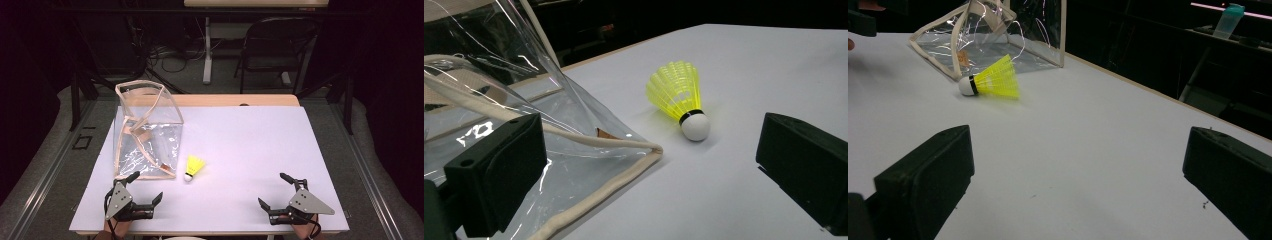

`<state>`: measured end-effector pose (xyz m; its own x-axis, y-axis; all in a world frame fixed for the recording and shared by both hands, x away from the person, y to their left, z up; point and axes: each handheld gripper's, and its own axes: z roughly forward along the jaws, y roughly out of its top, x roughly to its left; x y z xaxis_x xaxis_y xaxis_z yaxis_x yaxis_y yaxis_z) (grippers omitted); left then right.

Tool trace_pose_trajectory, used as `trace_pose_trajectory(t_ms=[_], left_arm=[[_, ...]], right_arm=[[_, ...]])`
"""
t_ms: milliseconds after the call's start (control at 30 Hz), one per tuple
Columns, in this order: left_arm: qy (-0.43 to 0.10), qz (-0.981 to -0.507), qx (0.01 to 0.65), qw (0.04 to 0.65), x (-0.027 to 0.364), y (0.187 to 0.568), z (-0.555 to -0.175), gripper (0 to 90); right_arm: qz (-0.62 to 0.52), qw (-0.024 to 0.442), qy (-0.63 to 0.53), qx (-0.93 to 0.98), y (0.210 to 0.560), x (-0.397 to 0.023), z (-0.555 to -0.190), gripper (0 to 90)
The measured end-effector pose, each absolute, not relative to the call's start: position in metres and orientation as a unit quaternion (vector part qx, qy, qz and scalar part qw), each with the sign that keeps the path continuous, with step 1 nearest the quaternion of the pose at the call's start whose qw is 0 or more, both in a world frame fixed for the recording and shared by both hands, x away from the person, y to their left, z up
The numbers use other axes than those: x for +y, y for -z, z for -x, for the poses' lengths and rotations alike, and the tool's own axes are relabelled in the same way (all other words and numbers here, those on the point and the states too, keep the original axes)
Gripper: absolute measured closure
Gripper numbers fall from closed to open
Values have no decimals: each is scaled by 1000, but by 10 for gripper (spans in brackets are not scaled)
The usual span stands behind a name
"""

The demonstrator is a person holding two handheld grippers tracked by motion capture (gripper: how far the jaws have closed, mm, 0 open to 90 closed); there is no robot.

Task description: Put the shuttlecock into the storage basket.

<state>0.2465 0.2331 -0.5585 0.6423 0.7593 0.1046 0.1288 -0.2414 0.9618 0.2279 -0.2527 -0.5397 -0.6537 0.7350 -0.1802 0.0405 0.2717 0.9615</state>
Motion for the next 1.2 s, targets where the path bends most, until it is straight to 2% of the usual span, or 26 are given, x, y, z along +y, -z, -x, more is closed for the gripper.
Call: trace_pose_trajectory(t_ms=[833, 1200], left_arm=[[-274, -724, 347, 529, 231, 544, -259, 1], [-270, -747, 346, 499, 216, 538, -260, 0]], right_arm=[[-270, 312, -537, 736, 542, -251, -230, 0], [-267, 314, -533, 739, 541, -250, -229, 0]])
